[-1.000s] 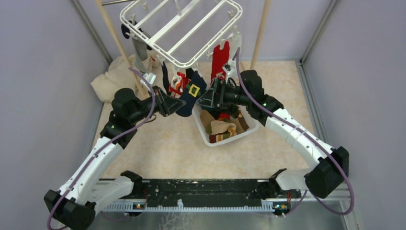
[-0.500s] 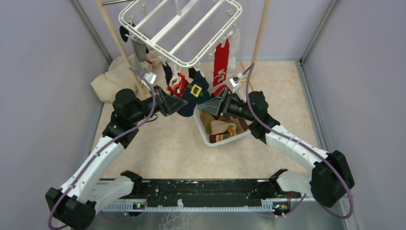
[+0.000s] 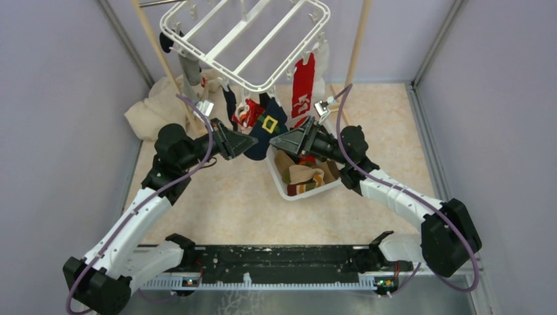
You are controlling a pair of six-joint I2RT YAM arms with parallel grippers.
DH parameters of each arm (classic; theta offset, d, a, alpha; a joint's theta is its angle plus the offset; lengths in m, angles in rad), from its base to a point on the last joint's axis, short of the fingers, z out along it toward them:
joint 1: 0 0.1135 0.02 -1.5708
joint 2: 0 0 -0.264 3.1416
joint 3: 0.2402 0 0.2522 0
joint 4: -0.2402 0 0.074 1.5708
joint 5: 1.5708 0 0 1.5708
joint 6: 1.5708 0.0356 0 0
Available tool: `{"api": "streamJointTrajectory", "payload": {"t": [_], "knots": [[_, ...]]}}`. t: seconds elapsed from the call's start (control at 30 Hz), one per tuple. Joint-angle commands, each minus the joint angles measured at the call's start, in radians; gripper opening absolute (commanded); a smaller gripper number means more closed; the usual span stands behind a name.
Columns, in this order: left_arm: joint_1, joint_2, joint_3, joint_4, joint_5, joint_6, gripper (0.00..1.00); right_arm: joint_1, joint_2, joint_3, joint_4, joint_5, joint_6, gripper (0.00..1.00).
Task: Remove the socks clipped to the hanger
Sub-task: Remove the sock from the hanger.
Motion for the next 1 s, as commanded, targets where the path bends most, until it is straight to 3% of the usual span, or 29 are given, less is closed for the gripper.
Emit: {"api": "streamJointTrajectory", "payload": {"t": [0.0,0.7,0.77,0.97], "knots": [[-0.001,-0.013,-0.008,0.056,0.029,-0.021,0.24,0.003,0.015,-0.01,0.089,-0.003,0.005,0.67],[-0.012,-0.027,-0.061,0.117,0.053,-0.093,0.24,0.02,0.127,-0.007,0.316,0.011,0.094,0.64],[-0.014,-0.035,-0.067,0.113,0.048,-0.094,0.24,0.024,0.137,0.002,0.327,0.012,0.098,0.61],[-0.017,-0.057,-0.08,0.092,0.037,-0.091,0.24,0.039,0.173,0.016,0.383,0.013,0.124,0.4]]}}
